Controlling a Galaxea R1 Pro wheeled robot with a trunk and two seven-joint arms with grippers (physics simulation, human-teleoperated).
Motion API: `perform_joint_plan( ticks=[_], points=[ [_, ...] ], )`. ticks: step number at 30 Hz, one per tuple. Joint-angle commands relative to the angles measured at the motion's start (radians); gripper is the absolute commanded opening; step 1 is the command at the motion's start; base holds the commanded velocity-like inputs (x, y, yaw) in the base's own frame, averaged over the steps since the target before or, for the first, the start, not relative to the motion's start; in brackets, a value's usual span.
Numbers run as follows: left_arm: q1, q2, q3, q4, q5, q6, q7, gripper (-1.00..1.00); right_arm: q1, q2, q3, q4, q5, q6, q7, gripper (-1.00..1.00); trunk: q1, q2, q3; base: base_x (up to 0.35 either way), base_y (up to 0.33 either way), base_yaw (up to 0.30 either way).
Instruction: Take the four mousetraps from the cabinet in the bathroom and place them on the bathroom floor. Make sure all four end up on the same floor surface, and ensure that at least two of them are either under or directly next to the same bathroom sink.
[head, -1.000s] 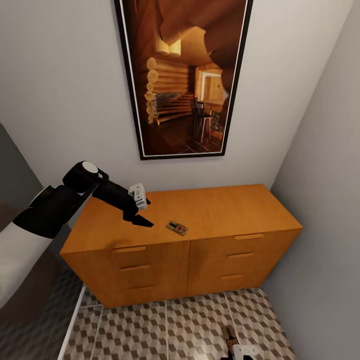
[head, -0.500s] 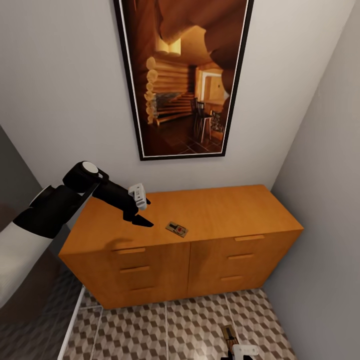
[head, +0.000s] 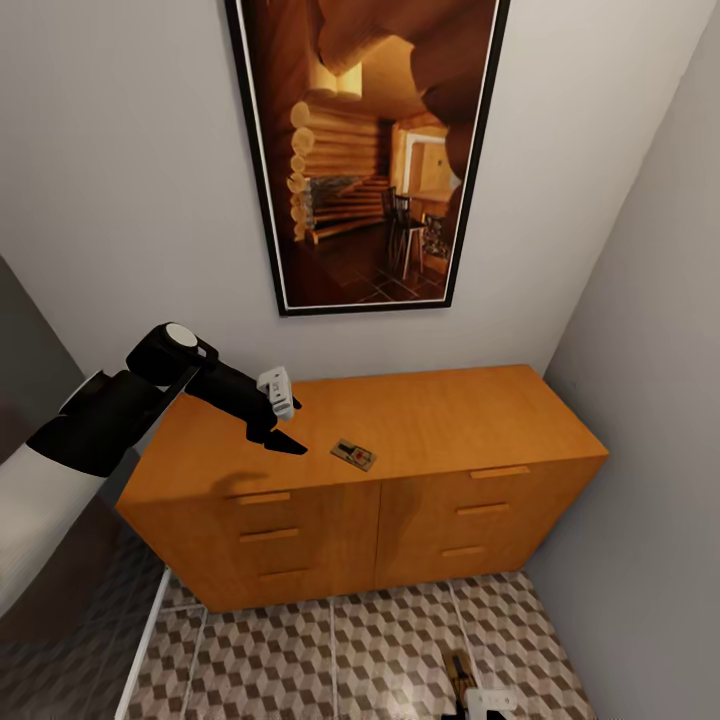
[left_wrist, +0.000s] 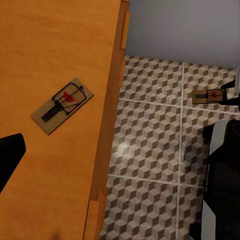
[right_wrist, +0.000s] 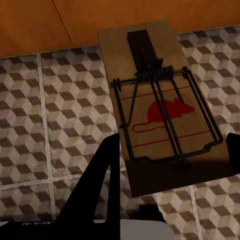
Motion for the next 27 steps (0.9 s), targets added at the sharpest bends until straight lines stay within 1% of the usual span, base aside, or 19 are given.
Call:
perform_joint_plan(
  ticks=[1, 16, 27],
  points=[
    [-0.001, 0.000, -0.001, -0.001, -0.007, 0.010, -0.007, 1.00, -0.001, 0.000, 0.009, 0.001, -0.009, -0.003, -0.003, -1.00, 0.001, -0.002, -0.003, 0.000, 0.000, 0.000],
    [-0.001, 0.001, -0.001, 0.004, -0.007, 0.010, -0.007, 1.00, -0.001, 0.001, 0.009, 0.001, -0.009, -0.003, -0.003, -1.00, 0.001, -0.002, -0.024, 0.010, 0.000, 0.000],
    [-0.001, 0.001, -0.002, 0.007, -0.007, 0.010, -0.004, 1.00, -0.001, 0.002, 0.009, 0.001, -0.008, -0.003, -0.003, -1.00, 0.001, -0.002, -0.032, 0.200, 0.000, 0.000]
  ],
)
